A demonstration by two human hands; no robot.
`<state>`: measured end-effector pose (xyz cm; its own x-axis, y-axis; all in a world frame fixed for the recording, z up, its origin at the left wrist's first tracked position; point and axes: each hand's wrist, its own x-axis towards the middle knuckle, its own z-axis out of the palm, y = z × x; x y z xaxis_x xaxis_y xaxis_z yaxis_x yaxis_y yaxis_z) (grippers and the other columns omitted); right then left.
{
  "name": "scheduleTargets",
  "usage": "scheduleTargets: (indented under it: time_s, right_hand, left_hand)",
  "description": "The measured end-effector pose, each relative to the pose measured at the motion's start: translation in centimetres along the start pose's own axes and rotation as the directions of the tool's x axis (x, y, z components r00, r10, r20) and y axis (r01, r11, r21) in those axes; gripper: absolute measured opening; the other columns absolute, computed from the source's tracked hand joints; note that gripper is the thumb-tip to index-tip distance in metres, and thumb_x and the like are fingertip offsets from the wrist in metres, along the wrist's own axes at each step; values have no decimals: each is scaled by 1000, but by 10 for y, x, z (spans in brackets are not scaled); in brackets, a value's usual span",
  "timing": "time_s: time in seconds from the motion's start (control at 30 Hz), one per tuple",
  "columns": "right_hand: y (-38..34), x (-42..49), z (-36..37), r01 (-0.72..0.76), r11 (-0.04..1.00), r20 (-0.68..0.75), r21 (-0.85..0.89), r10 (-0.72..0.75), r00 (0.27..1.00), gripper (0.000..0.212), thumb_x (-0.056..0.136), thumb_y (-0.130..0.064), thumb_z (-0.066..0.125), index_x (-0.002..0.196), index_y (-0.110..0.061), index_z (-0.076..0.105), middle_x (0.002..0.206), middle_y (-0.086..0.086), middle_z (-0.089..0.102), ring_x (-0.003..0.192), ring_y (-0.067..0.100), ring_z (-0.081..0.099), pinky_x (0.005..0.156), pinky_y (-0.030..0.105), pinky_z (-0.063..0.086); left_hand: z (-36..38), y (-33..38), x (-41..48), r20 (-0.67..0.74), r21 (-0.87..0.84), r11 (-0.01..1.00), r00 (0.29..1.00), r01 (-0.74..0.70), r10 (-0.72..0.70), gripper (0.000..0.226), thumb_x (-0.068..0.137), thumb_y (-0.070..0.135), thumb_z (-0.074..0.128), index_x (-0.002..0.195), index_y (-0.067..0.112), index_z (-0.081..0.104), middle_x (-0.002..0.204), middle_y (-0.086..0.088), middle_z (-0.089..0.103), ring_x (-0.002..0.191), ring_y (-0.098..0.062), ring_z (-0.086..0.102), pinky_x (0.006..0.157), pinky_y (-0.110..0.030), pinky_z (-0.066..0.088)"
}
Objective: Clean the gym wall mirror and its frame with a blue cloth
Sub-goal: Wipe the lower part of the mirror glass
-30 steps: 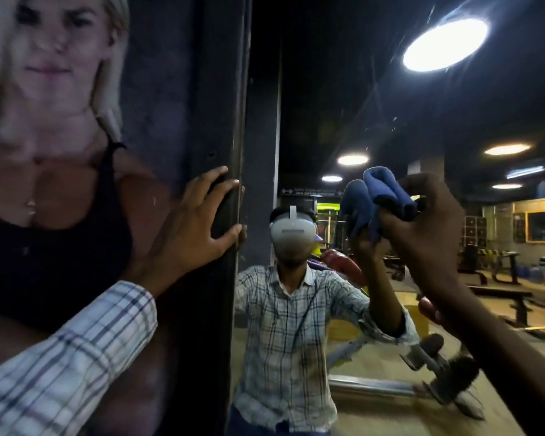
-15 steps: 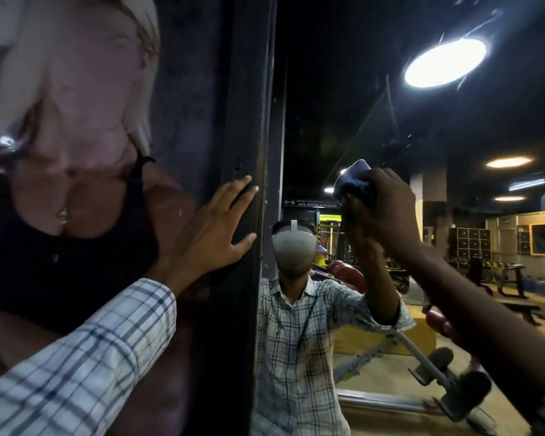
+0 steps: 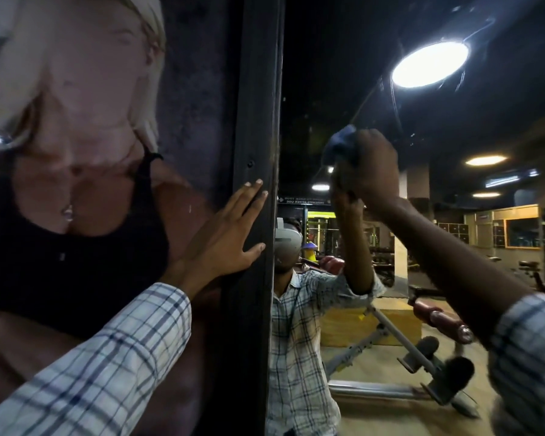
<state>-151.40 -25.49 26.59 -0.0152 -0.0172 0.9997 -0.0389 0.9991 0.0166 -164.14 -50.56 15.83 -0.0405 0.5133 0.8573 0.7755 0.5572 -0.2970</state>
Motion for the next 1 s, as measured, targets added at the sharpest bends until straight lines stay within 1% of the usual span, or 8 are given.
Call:
scheduleTargets:
  time_s: [0.07,0.2,0.4,0.53,0.63,0.7,0.83,1.0]
  right_hand:
    - [-17,-14,10,-8,998,-53,66,11,999,28,96,-27,58,120,-12,62,112,3,58,95,4,43,79,5,33]
    - [-42,-29,20,370,927,431,66,-361,827,35,92,-22,69,127,-17,64,108,-4,52,92,9,50,72,20,37]
    - [-27,-38,18,49,990,31,136,-54,998,22,99,-27,62,119,-19,63,109,-5,57,92,3,52,82,25,52]
    - [-40,-74,22,442,885,499,148,-453,739,29,92,-20,67,121,-25,65,113,-1,60,91,11,59,72,24,47]
    - [-17,-67,7,123,989,210,80,-137,968,26,96,-32,60,120,-22,65,114,0,61,95,8,58,79,24,52]
    - [-22,-86,5,12,987,111,163,-30,993,24,98,-25,61,121,-19,63,115,3,63,99,9,60,86,24,54]
    - [-53,-134,0,326,906,601,272,-424,677,31,95,-10,66,125,-16,64,123,5,63,105,17,64,87,32,55]
    - [-30,-146,5,-40,986,160,161,14,987,38,91,-11,69,128,-18,61,115,0,60,99,8,56,84,28,54]
  left_hand:
    - [0,2,-3,1,-2,1000,1000,15,-15,105,89,44,74,166,13,10,174,-1,-4,160,-16,-1,125,-30,21]
    - [-1,5,-6,46,-11,999,998,32,-31,107,90,43,73,166,14,4,174,2,-12,159,-13,-9,122,-24,8]
    - [-5,7,-13,54,-24,999,998,46,-45,107,89,42,74,166,14,5,174,4,-11,159,-11,-8,123,-30,20]
    - [-7,9,-16,79,-32,999,996,43,-40,106,86,34,77,166,12,10,174,0,-6,160,-16,-2,127,-38,25]
    - [-7,10,-19,84,-17,999,995,48,-46,108,85,36,79,166,13,12,174,2,-4,160,-16,0,125,-40,31]
    - [-6,12,-20,75,-27,998,995,61,-59,109,84,36,80,166,13,12,174,2,-5,160,-15,0,124,-39,31]
    - [-4,15,-21,66,-43,997,996,68,-65,109,85,28,81,165,11,10,174,1,-6,160,-15,-1,127,-31,18]
    - [-1,15,-23,58,-39,997,996,70,-68,106,84,27,83,165,12,15,174,0,-2,160,-17,3,126,-35,25]
